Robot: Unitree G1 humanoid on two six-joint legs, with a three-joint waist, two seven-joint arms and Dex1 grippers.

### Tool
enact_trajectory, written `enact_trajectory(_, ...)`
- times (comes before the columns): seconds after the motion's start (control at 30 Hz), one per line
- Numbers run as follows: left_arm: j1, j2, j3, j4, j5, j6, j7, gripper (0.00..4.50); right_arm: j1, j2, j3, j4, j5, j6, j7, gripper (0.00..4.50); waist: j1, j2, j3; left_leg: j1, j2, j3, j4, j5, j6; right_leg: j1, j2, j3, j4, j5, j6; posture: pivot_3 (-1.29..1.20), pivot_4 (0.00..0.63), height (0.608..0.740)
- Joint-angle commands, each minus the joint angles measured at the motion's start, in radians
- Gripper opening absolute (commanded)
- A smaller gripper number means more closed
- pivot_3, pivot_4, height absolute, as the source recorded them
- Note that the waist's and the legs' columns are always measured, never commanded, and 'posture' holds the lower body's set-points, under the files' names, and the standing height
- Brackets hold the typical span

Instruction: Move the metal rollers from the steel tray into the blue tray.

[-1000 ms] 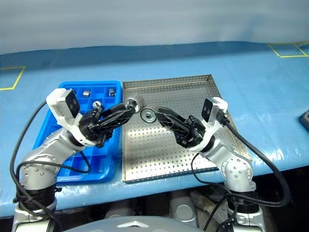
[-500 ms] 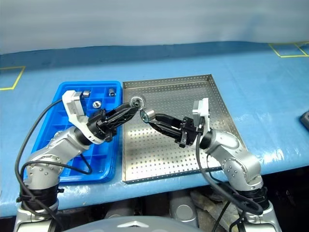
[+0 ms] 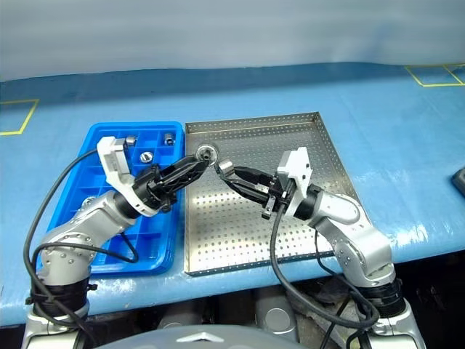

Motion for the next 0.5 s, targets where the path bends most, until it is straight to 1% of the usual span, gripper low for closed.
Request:
enact_trajectory(0.03,-0.012,-0.003,0.046,-0.045,-0.027,-0.037,-0.006,0.98,-0.001,-0.038,0.018,0.014,-0.088,0.004,-0.026,0.8,0.0,0.0,0.0,0.0,0.0,0.0,0.0,0.0,0.0,0.0,0.0,0.0,0.0,0.0,0.0,-0.21,0.15,0.74)
enact_trajectory(0.23,-0.003,-0.001,0.069,-0.055,-0.045,-0.039,-0.005,0.98,-0.006,-0.07,0.053,0.053,-0.208,-0.003,-0.054,0.8,0.0,0.0,0.0,0.0,0.0,0.0,0.0,0.0,0.0,0.0,0.0,0.0,0.0,0.0,0.0,-0.21,0.15,0.74)
enact_trajectory(0.33,0.008,0.014,0.082,-0.067,-0.028,-0.046,0.0,0.98,-0.009,-0.061,0.042,0.067,-0.221,-0.005,-0.062,0.8,0.0,0.0,0.0,0.0,0.0,0.0,0.0,0.0,0.0,0.0,0.0,0.0,0.0,0.0,-0.001,-0.21,0.15,0.74)
enact_trajectory(0.4,0.029,0.055,0.086,-0.091,0.03,-0.052,0.004,0.98,-0.008,-0.05,0.016,0.059,-0.189,-0.002,-0.053,0.8,-0.001,0.0,0.0,0.0,0.0,0.0,0.0,0.0,0.0,0.0,0.0,0.0,0.0,0.0,-0.001,-0.2,0.15,0.74)
enact_trajectory(0.5,0.088,0.198,0.04,-0.149,0.225,-0.051,0.021,0.98,-0.006,-0.058,-0.026,0.039,-0.131,0.007,-0.019,0.8,-0.003,0.0,0.0,0.0,0.0,0.0,0.0,0.0,0.0,0.0,0.001,0.0,0.0,0.0,0.0,-0.2,0.15,0.74)
